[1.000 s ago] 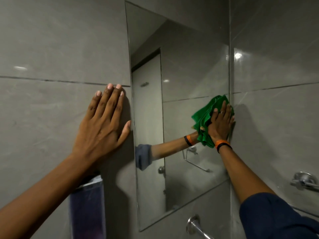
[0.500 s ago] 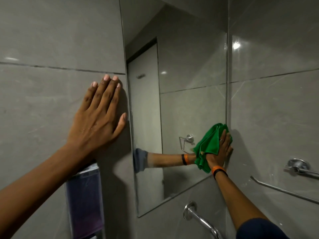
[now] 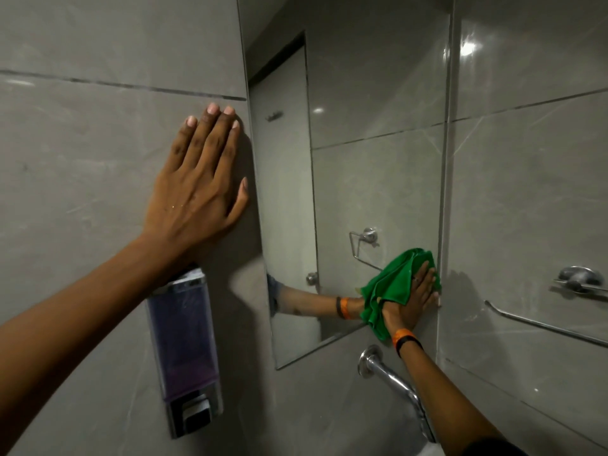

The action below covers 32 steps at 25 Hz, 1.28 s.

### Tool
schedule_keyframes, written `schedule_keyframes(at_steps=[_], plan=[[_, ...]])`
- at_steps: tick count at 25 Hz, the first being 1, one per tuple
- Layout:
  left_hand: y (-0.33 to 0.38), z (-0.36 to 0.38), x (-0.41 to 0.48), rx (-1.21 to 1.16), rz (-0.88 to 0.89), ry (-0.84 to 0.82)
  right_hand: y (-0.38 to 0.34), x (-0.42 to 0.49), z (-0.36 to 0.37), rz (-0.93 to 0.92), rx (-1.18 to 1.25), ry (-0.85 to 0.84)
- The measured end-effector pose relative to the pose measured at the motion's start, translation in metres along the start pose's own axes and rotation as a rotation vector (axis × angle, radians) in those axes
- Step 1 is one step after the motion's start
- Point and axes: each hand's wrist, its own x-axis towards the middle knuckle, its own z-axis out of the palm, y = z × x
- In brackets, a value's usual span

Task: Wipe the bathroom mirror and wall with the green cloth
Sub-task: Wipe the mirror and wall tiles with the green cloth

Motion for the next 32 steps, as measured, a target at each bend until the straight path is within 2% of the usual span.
schedule_keyframes(at_steps=[7,16,21,25,32], plan=[[-0.001,-0.003,0.000,-0.012,0.010,-0.023,-0.030,-0.094,0.001,-0.173,-0.004,0.059],[-0.002,-0.008,-0.001,0.001,0.010,-0.079,-0.082,-0.184,-0.001,-0.309,0.030,0.041],[-0.002,-0.008,-0.001,-0.004,-0.003,-0.096,-0.117,-0.187,-0.004,-0.289,0.076,0.061],[-0.001,-0.010,-0.003,-0.023,-0.017,-0.100,-0.154,-0.176,-0.016,-0.348,0.096,0.089],[-0.010,-0.017,-0.010,-0.040,-0.122,0.048,-0.260,-0.115,-0.059,-0.453,0.110,0.136]])
